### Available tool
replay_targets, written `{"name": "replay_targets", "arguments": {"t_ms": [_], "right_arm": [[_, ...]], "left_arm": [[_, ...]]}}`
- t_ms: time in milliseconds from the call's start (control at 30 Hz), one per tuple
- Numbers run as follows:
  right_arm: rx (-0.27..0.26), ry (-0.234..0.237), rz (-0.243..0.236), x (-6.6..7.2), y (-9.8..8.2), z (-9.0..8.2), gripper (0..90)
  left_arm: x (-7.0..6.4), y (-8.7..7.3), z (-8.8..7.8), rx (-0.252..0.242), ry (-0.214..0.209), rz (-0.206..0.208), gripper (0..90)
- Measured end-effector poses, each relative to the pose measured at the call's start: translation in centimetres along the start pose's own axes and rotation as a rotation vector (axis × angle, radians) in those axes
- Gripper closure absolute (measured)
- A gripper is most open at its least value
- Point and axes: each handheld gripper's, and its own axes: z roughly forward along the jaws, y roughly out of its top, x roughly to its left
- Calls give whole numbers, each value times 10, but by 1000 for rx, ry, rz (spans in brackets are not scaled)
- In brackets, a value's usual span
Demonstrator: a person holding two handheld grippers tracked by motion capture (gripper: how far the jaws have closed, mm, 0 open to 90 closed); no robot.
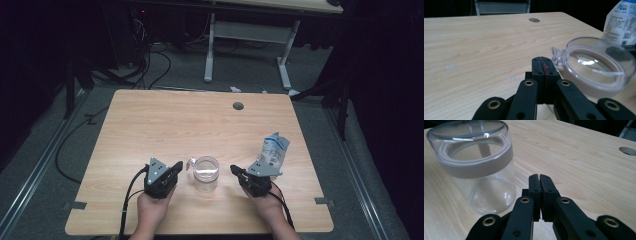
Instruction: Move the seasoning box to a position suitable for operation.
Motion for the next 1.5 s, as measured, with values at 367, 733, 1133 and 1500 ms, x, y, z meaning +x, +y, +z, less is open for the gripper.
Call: {"name": "replay_targets", "arguments": {"t_ms": [367, 733, 1133, 1500], "right_arm": [[-1, 19, -3, 3, 2, -1, 878], [-8, 40, -11, 6, 4, -2, 879], [-24, 67, -16, 10, 6, -3, 859], [-32, 77, -35, 16, 9, -3, 900]], "left_arm": [[-6, 20, 10, -18, -21, 31, 900], [-12, 23, 18, -17, -23, 56, 900], [-15, 20, 21, -15, -12, 75, 900], [-15, 19, 21, -21, -11, 76, 900]]}}
